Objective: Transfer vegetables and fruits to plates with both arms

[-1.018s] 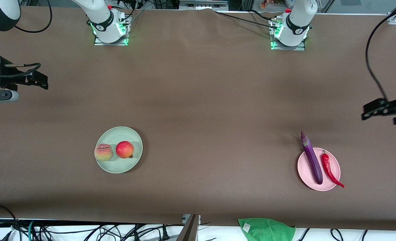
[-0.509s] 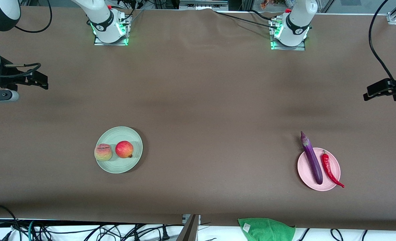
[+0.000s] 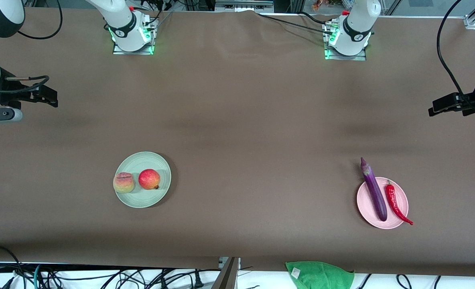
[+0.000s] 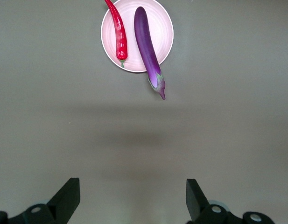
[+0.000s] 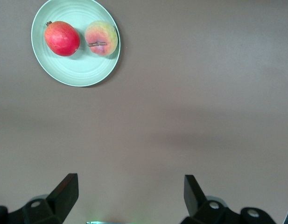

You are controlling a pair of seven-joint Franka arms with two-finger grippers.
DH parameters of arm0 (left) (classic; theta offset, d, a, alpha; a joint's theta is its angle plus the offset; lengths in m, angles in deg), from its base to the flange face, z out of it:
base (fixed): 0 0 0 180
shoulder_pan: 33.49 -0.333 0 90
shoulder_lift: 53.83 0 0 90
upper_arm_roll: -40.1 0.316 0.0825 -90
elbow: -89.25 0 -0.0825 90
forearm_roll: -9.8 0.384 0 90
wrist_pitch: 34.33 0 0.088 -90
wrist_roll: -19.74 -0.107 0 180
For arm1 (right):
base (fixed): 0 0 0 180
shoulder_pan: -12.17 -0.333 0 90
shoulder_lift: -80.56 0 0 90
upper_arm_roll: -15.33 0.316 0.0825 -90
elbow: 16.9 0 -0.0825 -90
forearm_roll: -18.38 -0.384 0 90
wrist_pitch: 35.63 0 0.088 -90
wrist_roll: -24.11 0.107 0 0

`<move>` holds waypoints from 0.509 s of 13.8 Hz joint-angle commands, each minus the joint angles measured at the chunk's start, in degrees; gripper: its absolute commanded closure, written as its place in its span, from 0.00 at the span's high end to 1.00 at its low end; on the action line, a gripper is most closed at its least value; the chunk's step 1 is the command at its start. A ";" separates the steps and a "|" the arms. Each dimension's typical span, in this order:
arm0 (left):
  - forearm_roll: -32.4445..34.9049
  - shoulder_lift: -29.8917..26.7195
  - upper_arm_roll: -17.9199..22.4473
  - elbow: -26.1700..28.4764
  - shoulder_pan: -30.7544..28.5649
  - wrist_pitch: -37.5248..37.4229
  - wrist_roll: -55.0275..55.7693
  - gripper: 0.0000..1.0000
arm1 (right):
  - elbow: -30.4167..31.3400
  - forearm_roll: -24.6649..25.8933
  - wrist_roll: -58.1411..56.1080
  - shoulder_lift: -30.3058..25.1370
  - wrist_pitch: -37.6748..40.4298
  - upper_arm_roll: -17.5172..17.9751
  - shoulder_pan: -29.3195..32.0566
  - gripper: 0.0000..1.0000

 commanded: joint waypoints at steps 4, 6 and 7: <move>1.47 -0.13 -0.78 -0.56 -0.56 -0.45 -0.03 1.00 | 1.48 -1.05 -0.71 -1.51 -0.05 -0.11 0.26 1.00; 1.47 -0.13 -0.78 -0.57 -0.48 -0.45 -0.03 1.00 | 1.39 -0.96 -0.71 -1.51 -0.05 -0.20 0.26 1.00; 1.39 -0.13 -0.78 -0.57 -0.48 -0.45 0.06 1.00 | 1.39 -1.05 -0.71 -1.51 -0.05 -0.20 0.26 1.00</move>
